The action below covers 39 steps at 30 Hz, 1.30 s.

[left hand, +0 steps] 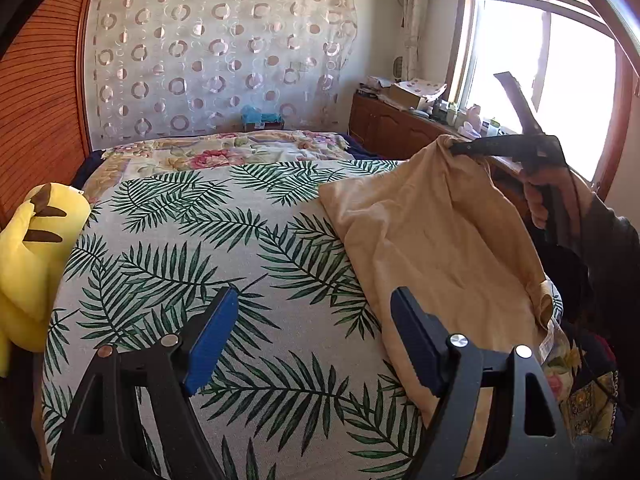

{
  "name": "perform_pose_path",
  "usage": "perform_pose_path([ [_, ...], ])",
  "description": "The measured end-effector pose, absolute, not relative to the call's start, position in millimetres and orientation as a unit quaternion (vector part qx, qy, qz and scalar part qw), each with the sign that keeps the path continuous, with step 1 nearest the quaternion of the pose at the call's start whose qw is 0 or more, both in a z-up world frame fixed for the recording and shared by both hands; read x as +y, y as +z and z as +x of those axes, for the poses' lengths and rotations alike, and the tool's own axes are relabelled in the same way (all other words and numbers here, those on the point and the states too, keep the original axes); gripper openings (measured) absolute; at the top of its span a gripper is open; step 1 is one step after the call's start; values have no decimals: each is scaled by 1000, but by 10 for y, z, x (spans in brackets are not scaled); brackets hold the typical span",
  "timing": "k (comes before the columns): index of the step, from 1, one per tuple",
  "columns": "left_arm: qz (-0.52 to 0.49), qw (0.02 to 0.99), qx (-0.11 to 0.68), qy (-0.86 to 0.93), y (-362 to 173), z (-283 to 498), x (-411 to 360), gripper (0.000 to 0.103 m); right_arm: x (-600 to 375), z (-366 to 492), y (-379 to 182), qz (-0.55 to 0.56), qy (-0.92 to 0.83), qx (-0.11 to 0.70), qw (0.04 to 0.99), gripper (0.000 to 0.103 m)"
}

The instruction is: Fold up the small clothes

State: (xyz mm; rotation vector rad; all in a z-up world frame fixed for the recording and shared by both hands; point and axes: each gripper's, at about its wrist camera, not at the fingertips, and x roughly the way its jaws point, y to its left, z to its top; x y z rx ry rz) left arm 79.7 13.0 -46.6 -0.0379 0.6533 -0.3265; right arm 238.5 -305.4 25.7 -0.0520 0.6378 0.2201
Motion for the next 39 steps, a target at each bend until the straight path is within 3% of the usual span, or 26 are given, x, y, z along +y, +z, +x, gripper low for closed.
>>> perform_pose_path([
  [3,-14,931,325,-164,-498,794,84,79,-3123,2582,152,-28,64,328,942,8],
  [7,-5,928,330,-172,-533,787,-5,79,-2987,2532,124,-58,29,333,941,42],
  [21,16,914,352,-203,-693,703,-367,79,-3063,640,-492,-47,120,364,922,43],
  [27,28,907,364,-211,-772,697,-512,79,-3275,585,-650,-5,114,391,913,43],
  [29,31,906,365,-213,-780,690,-535,79,-3267,587,-669,-2,123,391,912,22],
  [30,32,906,365,-213,-781,685,-539,79,-3248,570,-653,-5,136,391,910,4],
  [39,31,904,365,-219,-782,628,-563,79,-3458,-31,-283,-10,130,349,928,1],
])
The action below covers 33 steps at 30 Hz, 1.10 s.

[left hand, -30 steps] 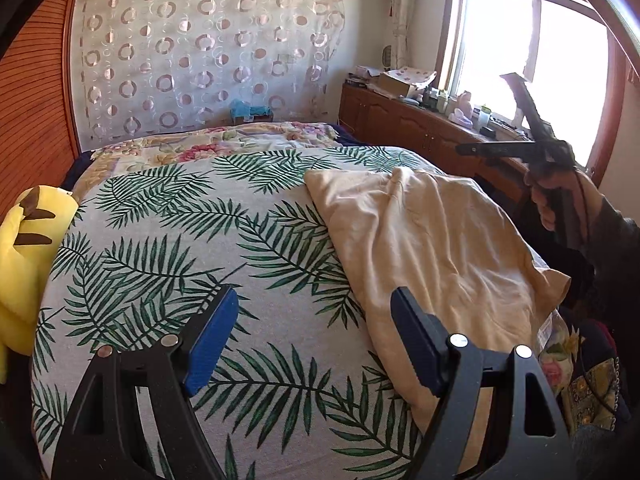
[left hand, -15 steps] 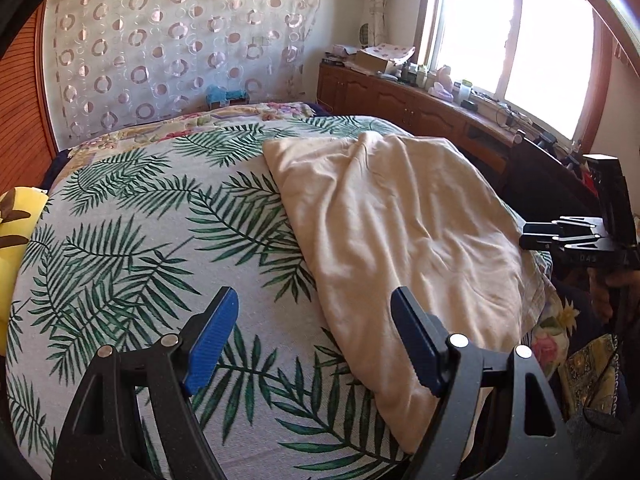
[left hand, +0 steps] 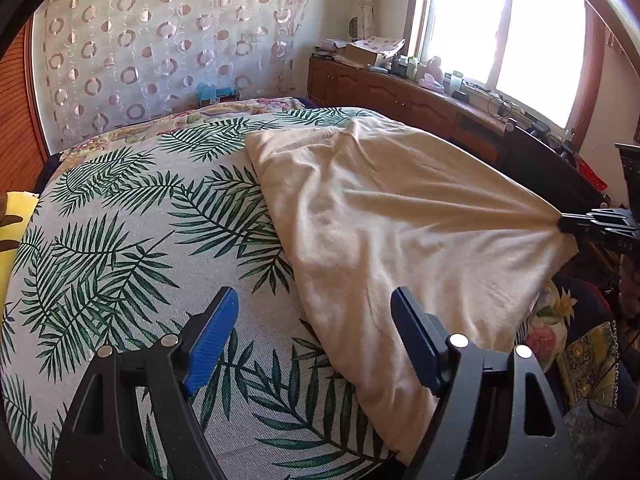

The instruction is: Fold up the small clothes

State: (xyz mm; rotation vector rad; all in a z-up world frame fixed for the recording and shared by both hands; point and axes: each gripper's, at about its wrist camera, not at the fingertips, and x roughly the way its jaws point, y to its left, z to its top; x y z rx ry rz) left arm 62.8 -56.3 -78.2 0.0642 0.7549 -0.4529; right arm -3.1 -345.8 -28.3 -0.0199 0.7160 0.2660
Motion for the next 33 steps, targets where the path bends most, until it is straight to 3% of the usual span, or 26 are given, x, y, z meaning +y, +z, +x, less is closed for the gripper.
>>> perform_pose_path([
  [11,30,897,377,-231,-833,438,-582,79,-3413,-50,-527,-47,121,404,906,1],
  [26,29,892,387,-234,-905,404,-605,79,-3377,29,-629,-23,112,381,918,1],
  [29,29,890,388,-236,-913,388,-606,79,-3366,42,-661,-23,106,381,918,8],
  [32,26,888,391,-240,-912,352,-591,79,-3340,79,-733,-27,96,391,915,20],
  [33,24,887,391,-243,-912,335,-583,79,-3330,83,-753,-27,94,391,915,29],
])
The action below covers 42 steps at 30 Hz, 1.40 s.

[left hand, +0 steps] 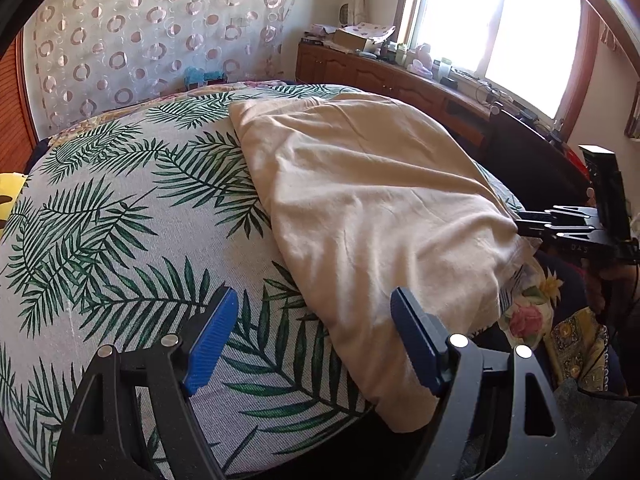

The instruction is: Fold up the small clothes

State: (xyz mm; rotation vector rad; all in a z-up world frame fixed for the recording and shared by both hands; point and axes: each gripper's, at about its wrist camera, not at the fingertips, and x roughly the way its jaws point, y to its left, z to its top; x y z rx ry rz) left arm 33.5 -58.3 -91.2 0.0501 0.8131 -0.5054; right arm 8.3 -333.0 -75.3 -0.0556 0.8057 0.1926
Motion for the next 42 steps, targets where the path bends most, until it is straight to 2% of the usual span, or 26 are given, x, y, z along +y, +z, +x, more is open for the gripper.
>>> perform_pose_path([
  [1,23,886,392,-247,-911,314,-577,79,-3328,82,-758,-27,92,389,916,42],
  [3,18,882,395,-257,-909,274,-558,73,-3313,76,-769,-25,94,388,917,53],
  [6,8,874,401,-274,-899,227,-547,64,-3280,64,-783,-33,94,384,918,57],
  [13,9,851,425,-309,-975,145,-669,63,-3130,14,-814,-51,120,379,916,57],
  [14,11,849,427,-311,-986,142,-694,62,-3116,9,-819,-52,122,379,916,54],
  [16,22,850,423,-312,-990,124,-735,53,-3107,12,-819,-49,130,378,915,38],
  [17,28,851,422,-311,-987,122,-749,42,-3095,12,-823,-53,129,378,915,36],
  [18,30,849,423,-315,-993,127,-759,24,-3077,10,-830,-64,125,377,915,27],
  [19,29,848,424,-315,-993,141,-755,19,-3065,11,-826,-65,134,377,914,8],
  [20,25,846,426,-319,-989,150,-746,10,-3063,22,-825,-63,143,380,912,8],
  [21,22,846,425,-321,-976,156,-736,8,-3058,26,-826,-63,144,381,911,7],
  [27,-12,862,382,-332,-554,318,-620,6,-3257,76,-553,2,175,337,925,6],
  [34,-25,890,336,-309,-43,1161,-604,6,-3435,525,67,19,175,255,951,6],
  [39,-19,898,345,-273,-33,1894,-626,6,-3457,1205,262,13,158,240,958,6],
  [42,-24,896,367,-251,-156,2256,-650,6,-3435,1649,206,27,156,260,953,6],
])
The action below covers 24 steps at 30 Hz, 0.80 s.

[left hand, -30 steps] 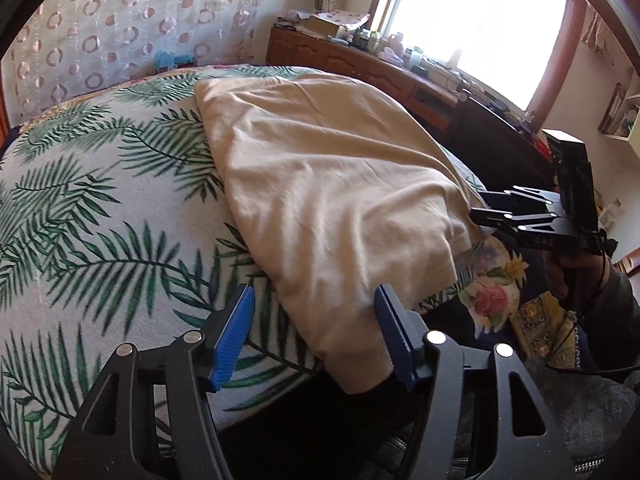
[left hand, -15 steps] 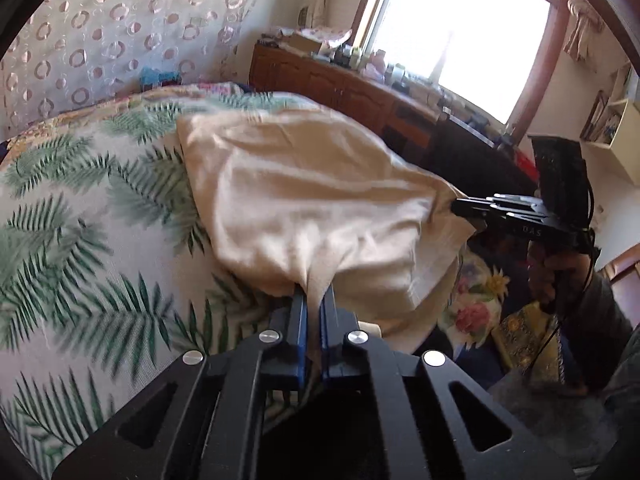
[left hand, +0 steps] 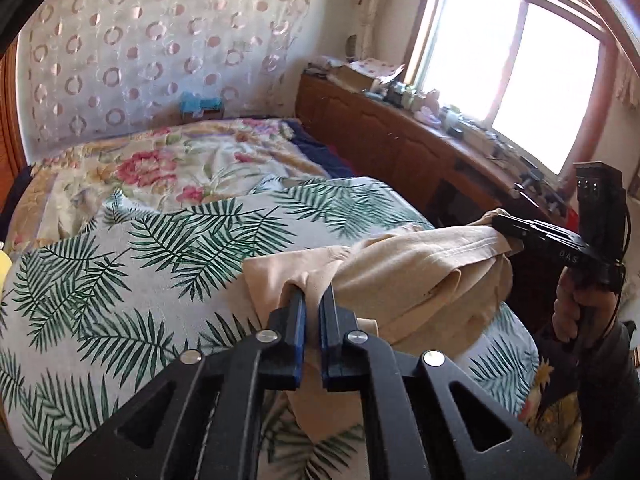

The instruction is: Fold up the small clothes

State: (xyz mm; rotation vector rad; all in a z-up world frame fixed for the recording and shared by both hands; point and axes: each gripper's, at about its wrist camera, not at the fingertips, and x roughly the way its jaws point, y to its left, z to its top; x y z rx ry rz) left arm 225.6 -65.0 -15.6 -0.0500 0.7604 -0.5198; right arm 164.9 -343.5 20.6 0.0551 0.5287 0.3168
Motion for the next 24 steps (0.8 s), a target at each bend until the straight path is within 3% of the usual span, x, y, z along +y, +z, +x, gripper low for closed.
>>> perform_pose_path([
  [2,-28,891,376,-251,-223,2380,-656,6,-3399,1934,113,37,149,277,948,6],
  [4,-24,895,369,-251,-258,2416,-645,18,-3390,2161,28,36,143,294,944,9],
  [6,-9,907,350,-236,-236,2393,-631,44,-3332,2291,46,35,140,296,944,11],
  [8,-9,907,342,-245,-233,2339,-586,47,-3300,2359,81,36,144,295,944,16],
  [10,-8,904,347,-250,-257,2290,-538,56,-3310,2319,95,28,137,293,946,30],
  [11,-7,904,347,-251,-277,2259,-516,67,-3303,2293,111,16,122,286,950,38],
  [12,-5,904,348,-250,-293,2247,-508,72,-3312,2275,142,8,111,279,954,53],
  [14,3,898,359,-255,-368,2174,-506,73,-3302,2140,183,-2,110,268,957,58],
  [24,58,871,417,-253,-761,2205,-687,73,-3218,1725,30,-78,150,313,935,59],
])
